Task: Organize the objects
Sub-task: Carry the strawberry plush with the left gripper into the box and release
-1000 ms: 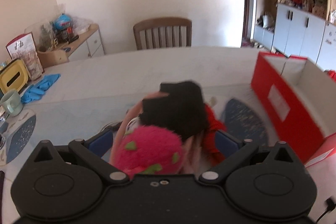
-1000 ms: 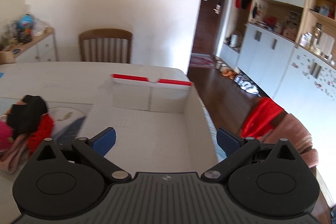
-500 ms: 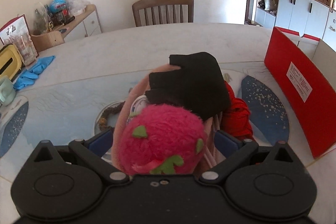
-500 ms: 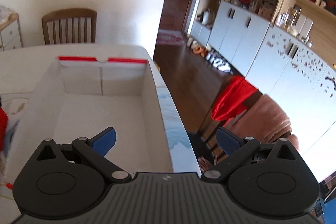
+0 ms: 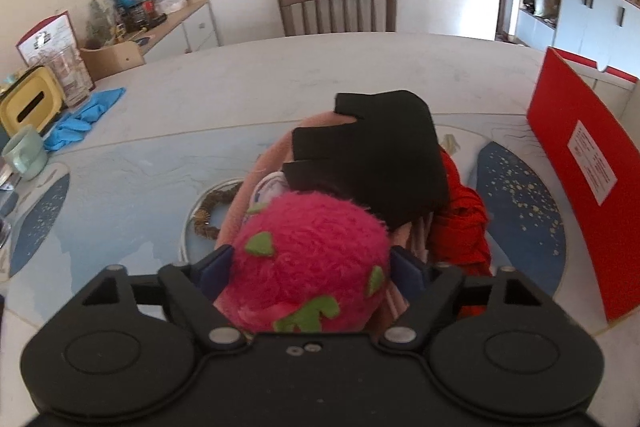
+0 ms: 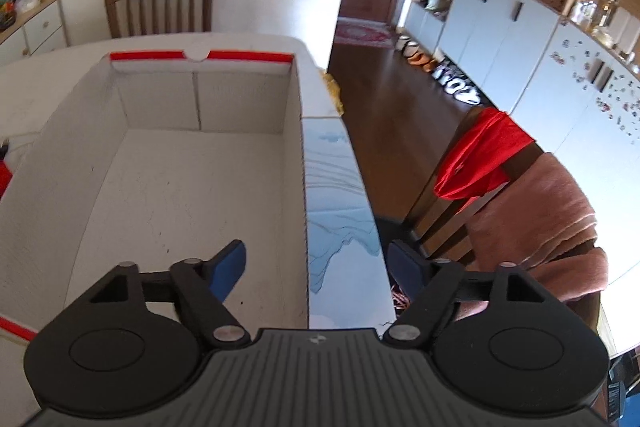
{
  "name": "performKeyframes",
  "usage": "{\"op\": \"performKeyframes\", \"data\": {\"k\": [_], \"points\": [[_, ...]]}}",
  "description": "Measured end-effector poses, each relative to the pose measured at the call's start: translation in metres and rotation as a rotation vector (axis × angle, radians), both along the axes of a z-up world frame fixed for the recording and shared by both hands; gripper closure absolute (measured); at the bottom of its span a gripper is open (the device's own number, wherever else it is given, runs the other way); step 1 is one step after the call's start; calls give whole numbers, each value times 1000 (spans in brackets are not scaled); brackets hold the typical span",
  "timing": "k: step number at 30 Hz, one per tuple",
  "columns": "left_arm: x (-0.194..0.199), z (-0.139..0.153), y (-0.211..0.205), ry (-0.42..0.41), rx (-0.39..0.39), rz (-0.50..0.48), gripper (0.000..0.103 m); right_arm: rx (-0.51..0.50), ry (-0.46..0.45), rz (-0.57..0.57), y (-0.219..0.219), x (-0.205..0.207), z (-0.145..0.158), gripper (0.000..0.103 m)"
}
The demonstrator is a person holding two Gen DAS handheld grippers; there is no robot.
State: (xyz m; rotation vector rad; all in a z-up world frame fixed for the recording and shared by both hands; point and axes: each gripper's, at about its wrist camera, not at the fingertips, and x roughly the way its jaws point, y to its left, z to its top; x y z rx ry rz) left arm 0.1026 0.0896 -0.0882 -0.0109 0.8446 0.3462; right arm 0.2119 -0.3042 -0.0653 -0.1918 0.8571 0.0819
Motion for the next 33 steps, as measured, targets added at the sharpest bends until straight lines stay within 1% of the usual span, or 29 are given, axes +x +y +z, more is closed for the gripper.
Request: {"op": "performKeyframes", "data": {"k": [1,3,5,6,8,10,11,14,17,22,28,33], "points": [[0,1,1,-2,-5,7,24,7,11,5,0,1,-1,37],[-1,2,0,-5,-6,19,28,23,25,10,-2,2,-3,41],[-2,4,-1,-10,-5,28,32,36,34,20,-3,2,-4,51],[-3,5,-2,-15,-6,33,33,42,40,22,-5,3,-3,54],[-5,7,-3,-26,-14,43,35,51,52,24,-7,3,-2,67],[-8,11,-4,-39,-20,55,36,58,55,25,-9,3,-1,74],[-9,13,-5,-46,-20,59,37,62,54,26,-10,3,-1,83],[-14,22,-8,-74,-15,64,37,72,55,31,-12,3,1,92],[-19,34,-13,-97,-17,75,37,90,59,40,-13,4,2,96],[-24,58,-27,-143,-29,51,37,91,42,63,-12,2,6,97],[-9,78,-58,-169,-50,-31,37,109,39,88,-15,4,9,100],[13,91,-97,-187,-53,-153,37,121,39,100,-18,5,10,101]]}}
